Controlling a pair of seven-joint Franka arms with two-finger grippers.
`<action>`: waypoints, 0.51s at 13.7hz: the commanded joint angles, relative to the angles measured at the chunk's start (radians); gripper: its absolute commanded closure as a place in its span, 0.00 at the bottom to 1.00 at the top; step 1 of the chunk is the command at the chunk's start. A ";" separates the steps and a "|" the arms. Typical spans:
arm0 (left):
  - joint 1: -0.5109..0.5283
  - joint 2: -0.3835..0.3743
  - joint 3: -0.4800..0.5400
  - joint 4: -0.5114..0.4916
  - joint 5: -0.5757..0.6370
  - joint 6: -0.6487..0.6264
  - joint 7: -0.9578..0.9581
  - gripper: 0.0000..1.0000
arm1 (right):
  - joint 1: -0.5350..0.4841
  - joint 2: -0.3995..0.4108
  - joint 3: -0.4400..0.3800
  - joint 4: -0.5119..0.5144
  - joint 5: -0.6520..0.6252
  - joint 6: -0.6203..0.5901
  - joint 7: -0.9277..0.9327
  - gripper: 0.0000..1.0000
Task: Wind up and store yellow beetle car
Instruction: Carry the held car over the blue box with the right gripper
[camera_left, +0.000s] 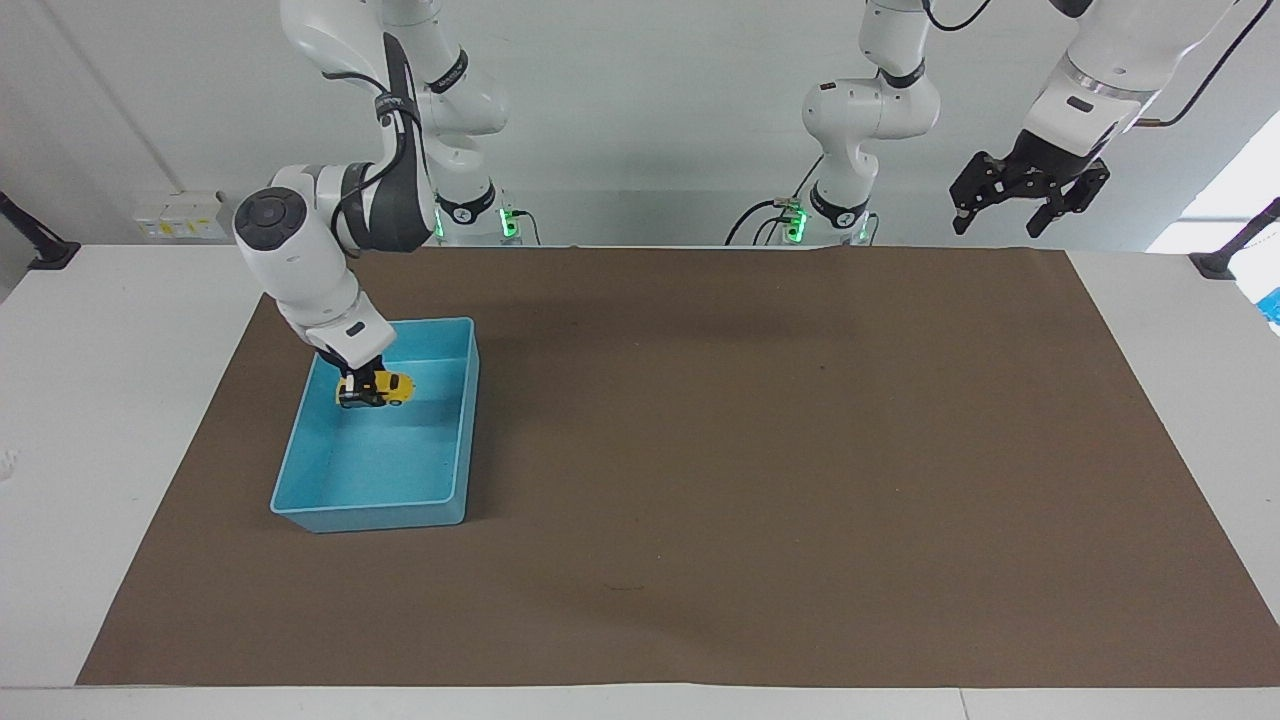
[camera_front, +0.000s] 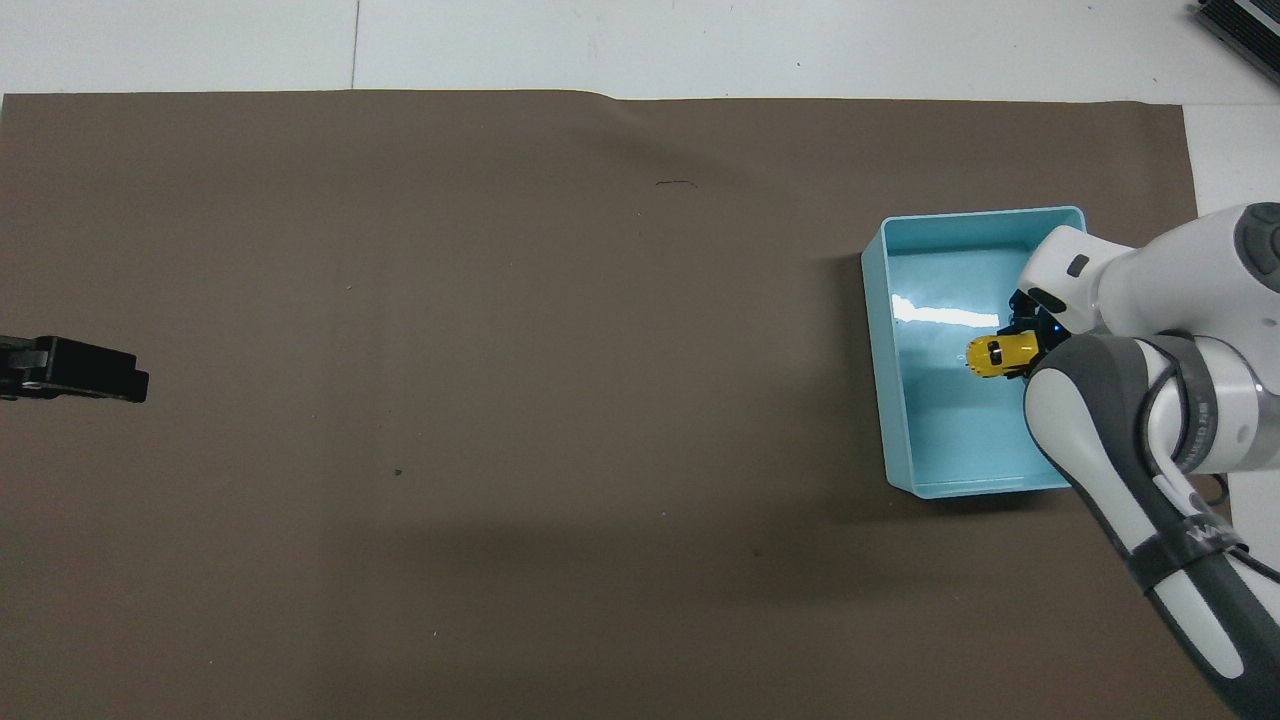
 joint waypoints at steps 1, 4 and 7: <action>0.007 -0.005 0.000 -0.004 -0.008 -0.001 0.009 0.00 | -0.014 -0.016 0.009 -0.062 -0.003 0.067 -0.027 0.87; 0.007 -0.005 0.000 -0.004 -0.008 0.001 0.009 0.00 | -0.014 0.004 0.009 -0.063 -0.003 0.091 -0.027 0.87; 0.007 -0.005 0.000 -0.004 -0.008 -0.001 0.009 0.00 | -0.010 0.005 0.009 -0.083 -0.003 0.122 -0.019 0.87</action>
